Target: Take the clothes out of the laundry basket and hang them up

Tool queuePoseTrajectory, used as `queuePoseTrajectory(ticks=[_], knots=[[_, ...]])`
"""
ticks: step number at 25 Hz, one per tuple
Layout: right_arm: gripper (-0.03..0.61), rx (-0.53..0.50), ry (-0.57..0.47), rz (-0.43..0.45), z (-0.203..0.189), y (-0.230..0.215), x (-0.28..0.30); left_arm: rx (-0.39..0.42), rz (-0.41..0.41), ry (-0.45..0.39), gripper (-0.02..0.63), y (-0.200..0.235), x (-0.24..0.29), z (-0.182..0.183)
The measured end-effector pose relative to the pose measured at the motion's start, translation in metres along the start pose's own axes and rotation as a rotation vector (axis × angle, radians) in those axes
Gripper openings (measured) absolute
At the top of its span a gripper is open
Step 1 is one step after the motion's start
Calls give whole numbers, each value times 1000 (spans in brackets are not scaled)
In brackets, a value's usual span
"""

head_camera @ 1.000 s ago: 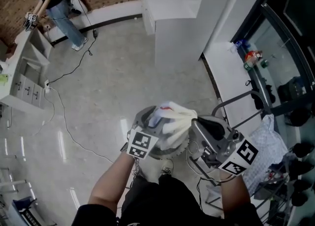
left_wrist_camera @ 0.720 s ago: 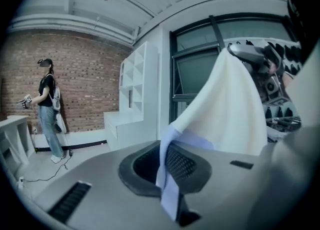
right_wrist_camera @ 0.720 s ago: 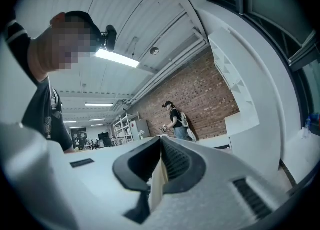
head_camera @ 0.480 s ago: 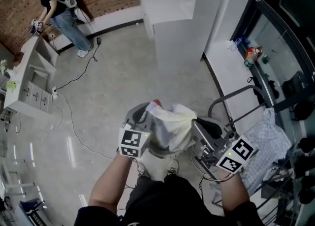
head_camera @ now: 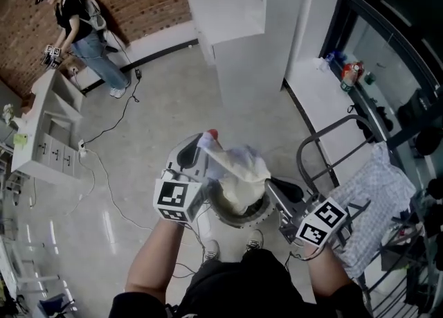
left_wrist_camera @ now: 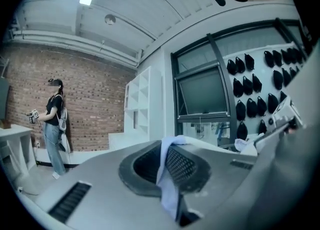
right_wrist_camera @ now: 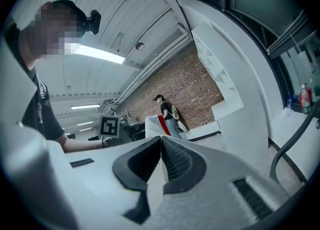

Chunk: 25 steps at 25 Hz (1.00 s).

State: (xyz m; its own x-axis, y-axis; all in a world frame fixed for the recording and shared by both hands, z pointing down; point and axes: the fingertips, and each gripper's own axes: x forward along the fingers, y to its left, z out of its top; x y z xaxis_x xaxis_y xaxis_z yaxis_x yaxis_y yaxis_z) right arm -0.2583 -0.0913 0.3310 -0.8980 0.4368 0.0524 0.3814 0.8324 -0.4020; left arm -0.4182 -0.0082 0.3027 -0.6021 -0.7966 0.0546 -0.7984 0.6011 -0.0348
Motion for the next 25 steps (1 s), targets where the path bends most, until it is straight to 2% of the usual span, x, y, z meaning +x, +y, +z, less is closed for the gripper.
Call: queuePoseTrajectory(ticks=[7,12,16,18,21,25], knots=[[15,4,6,-56,-21,32,21,-5,-106,-89,12,17,-7,43],[22,-17,33,-84,-37,46,34,11,-202,-124,12,19,-11,55],[98,-11,30,-69,-43,55,35,-22,-296,-86,12,17,-21,60],[134,35,-22,-72,-39,55,32,-21,-338,-84,12,18,-27,62],[136,99,-110,-124,-28,43,27,4,-394,-84,12,20,-35,61],[165,45,-46,-195,-42,22,44,15,-469,-88,12,15,-52,61]])
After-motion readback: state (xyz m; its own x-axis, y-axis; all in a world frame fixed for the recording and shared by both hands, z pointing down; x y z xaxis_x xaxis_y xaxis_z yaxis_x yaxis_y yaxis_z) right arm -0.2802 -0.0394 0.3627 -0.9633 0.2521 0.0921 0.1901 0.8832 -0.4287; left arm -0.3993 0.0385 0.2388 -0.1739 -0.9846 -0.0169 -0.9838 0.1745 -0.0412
